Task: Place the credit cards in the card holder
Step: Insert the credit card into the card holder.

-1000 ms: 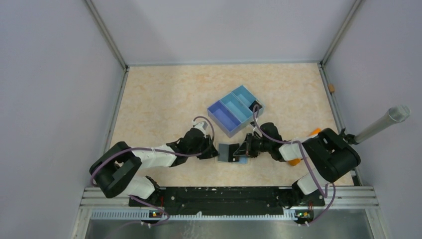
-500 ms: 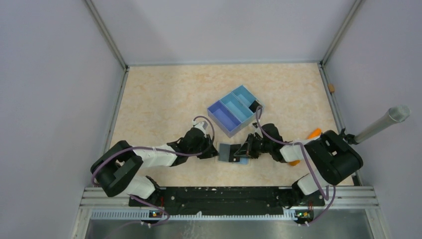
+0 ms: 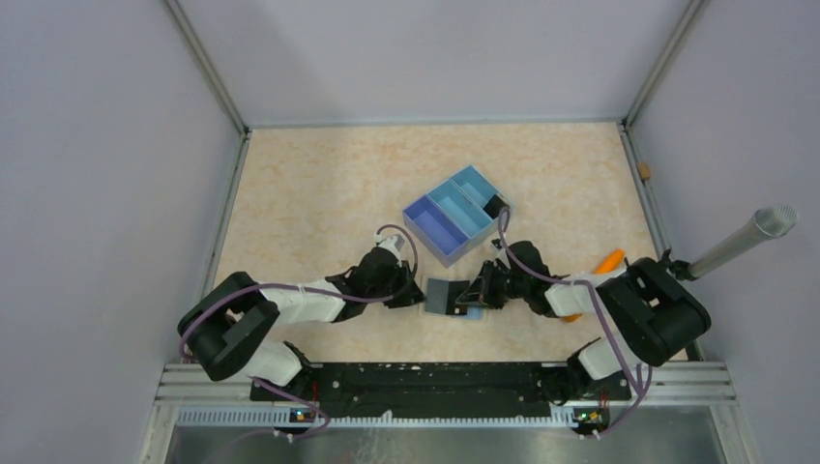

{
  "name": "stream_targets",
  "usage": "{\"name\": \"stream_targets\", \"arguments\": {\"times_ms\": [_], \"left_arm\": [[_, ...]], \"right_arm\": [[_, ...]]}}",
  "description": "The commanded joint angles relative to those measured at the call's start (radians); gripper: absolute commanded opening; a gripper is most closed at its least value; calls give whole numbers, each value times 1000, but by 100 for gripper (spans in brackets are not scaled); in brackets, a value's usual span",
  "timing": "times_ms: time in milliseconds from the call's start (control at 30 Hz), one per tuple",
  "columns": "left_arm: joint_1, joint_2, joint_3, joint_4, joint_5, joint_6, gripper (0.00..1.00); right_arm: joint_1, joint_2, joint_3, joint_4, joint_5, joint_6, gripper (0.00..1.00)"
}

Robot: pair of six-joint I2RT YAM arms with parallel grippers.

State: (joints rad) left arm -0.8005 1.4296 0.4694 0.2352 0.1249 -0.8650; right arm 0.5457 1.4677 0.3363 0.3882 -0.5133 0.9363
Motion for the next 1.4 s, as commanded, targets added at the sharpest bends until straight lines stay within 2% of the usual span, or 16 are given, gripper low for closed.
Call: {"name": "stream_targets", "arguments": {"times_ms": [0,200,500,533,667,867,1100,1367], "left_arm": [[-8,32,2,-19,11,4,24],[-8,29,-1,-17,16,3,24],[-8,23,-3,-18,12,2,24],[-9,22,-4,-19,13,3,24],[-8,15,-4,-25,11,3,24],[-9,-22,-11,-31,-2,9,24],[-9,-40,-9,-31,2,15,25],[-9,-53,4,-33,11,21,27]], "right_arm": [[47,66,2,-41,69,-24,0],[70,104,5,-11,90,3,0],[73,80,-10,-91,143,22,0],[72,79,-8,-101,149,19,3],[75,59,26,-161,158,-14,27],[79,-54,102,-352,213,-101,43],[82,-140,193,-555,281,-174,56],[83,-191,289,-740,374,-262,58]]}}
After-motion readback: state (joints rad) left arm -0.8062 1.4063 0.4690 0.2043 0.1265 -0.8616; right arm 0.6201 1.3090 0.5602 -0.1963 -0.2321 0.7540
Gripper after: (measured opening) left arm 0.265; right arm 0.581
